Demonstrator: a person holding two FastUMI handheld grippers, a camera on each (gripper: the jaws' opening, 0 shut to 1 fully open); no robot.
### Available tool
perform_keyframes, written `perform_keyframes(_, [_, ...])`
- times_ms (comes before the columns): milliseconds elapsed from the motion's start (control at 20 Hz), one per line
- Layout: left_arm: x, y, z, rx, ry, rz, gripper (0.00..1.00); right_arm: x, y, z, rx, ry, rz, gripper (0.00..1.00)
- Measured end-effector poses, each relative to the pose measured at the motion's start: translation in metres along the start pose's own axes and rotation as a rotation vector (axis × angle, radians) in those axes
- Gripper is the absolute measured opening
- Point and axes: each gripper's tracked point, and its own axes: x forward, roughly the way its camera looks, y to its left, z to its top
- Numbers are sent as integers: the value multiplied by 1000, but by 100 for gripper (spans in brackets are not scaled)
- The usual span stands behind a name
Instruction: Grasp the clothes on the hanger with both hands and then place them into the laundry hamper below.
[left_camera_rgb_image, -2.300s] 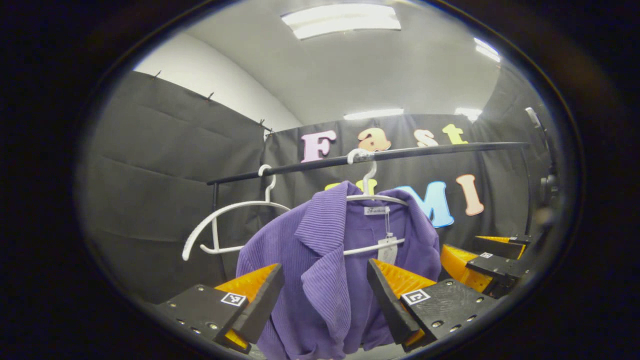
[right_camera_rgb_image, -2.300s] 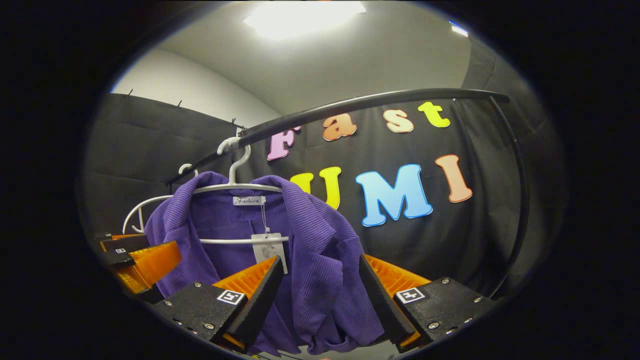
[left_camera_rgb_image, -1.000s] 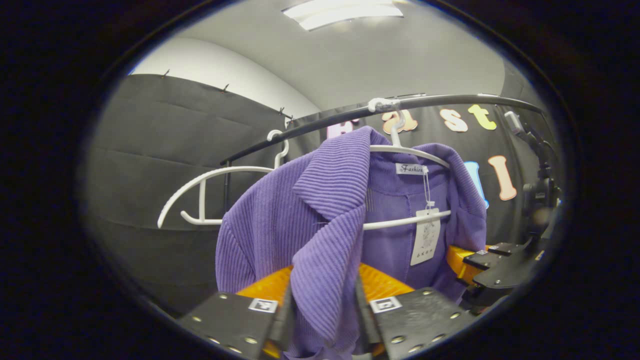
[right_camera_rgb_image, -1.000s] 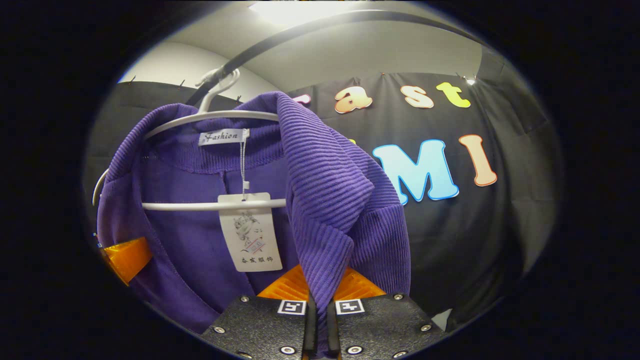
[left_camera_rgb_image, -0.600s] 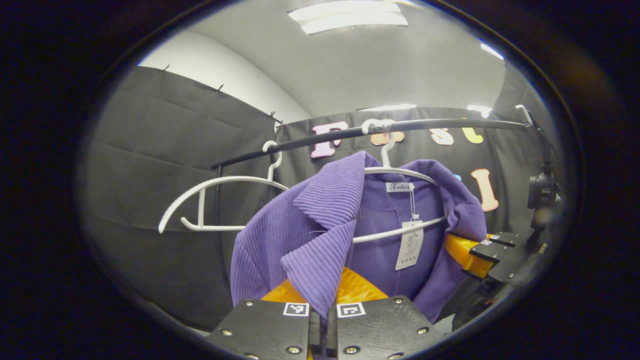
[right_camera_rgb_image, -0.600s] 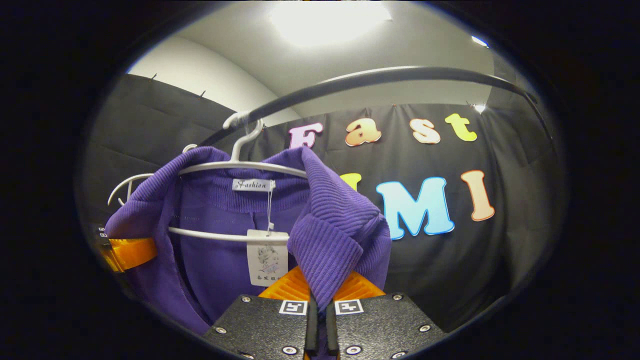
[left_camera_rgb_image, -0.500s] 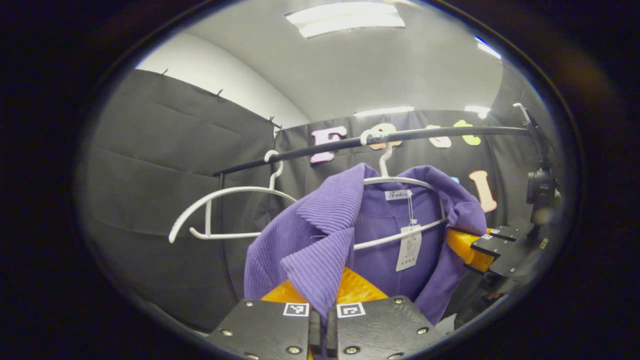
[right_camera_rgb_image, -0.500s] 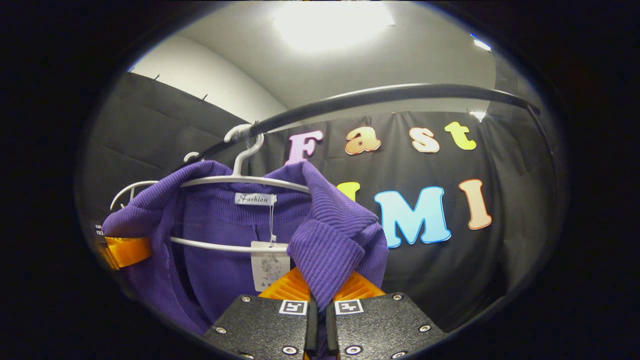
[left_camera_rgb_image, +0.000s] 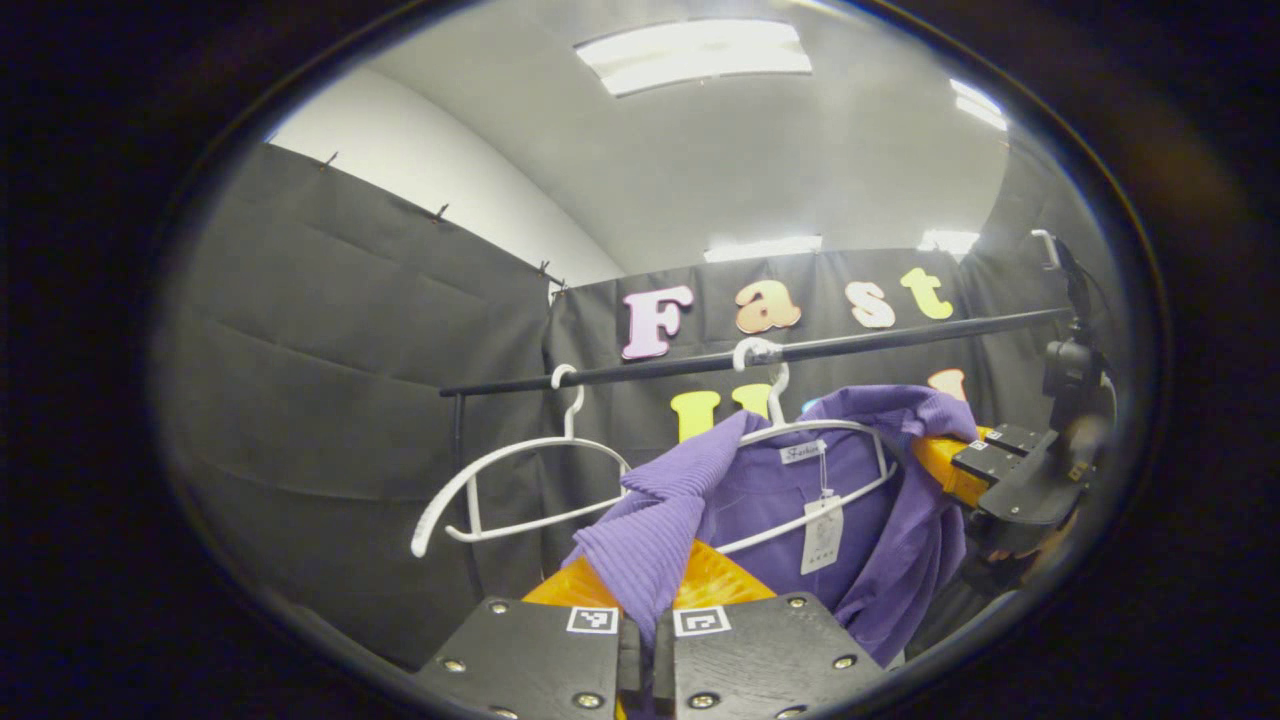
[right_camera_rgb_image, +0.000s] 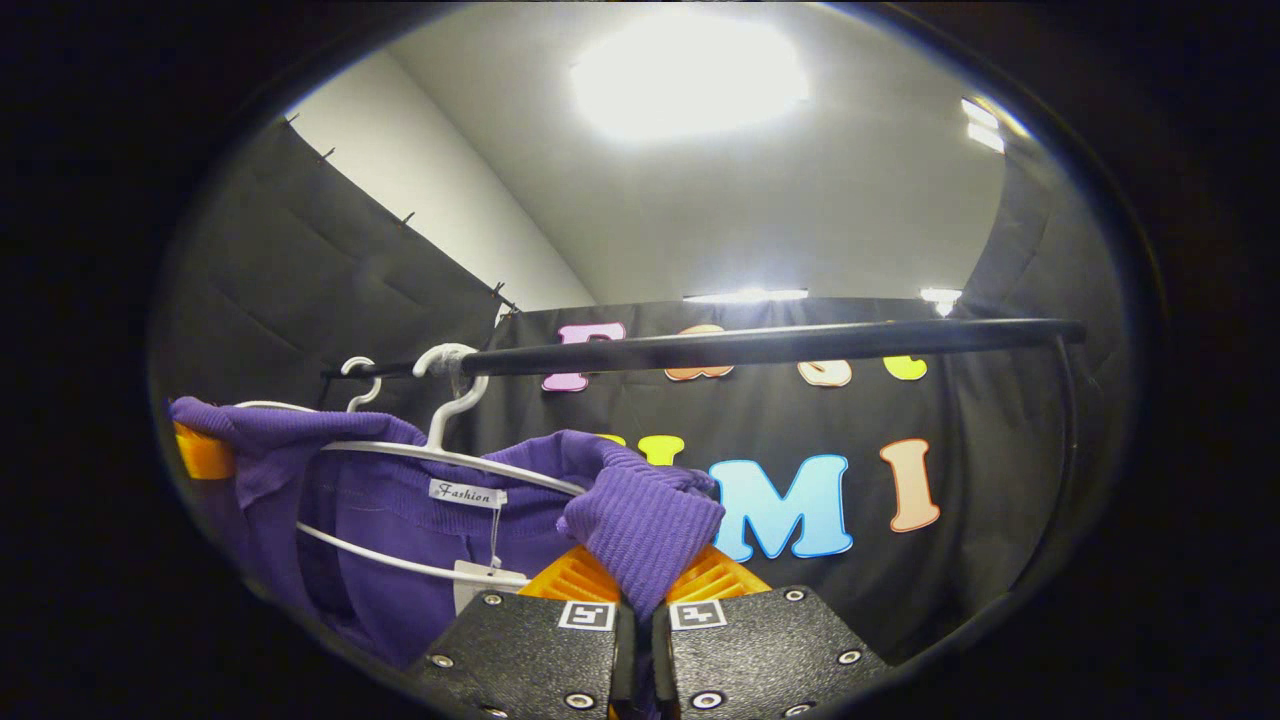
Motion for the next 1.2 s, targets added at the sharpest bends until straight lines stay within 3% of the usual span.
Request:
perform_keyframes(200, [-5,20,14,11,-10,33,10,11,-27,2,-56,-21,-33,6])
perform_keyframes(400, [-1,40,33,59,-28,59,0,24,-47,2,-81,-25,-81,6])
perform_keyframes(500, [1,51,42,81,-33,67,10,31,-53,0,-86,-25,-105,6])
perform_keyframes(900, [32,84,47,211,-42,65,9,52,-67,-21,-90,-4,-120,6])
perform_keyframes(1000, [45,88,41,205,-37,49,5,56,-69,-31,-71,9,-126,6])
perform_keyframes(1050, [50,91,38,194,-35,38,10,57,-69,-36,-67,20,-125,6])
perform_keyframes(1100, [55,94,36,184,-37,32,5,58,-68,-41,-64,26,-123,6])
perform_keyframes(1200, [64,101,37,162,-48,21,10,62,-65,-48,-54,36,-117,6])
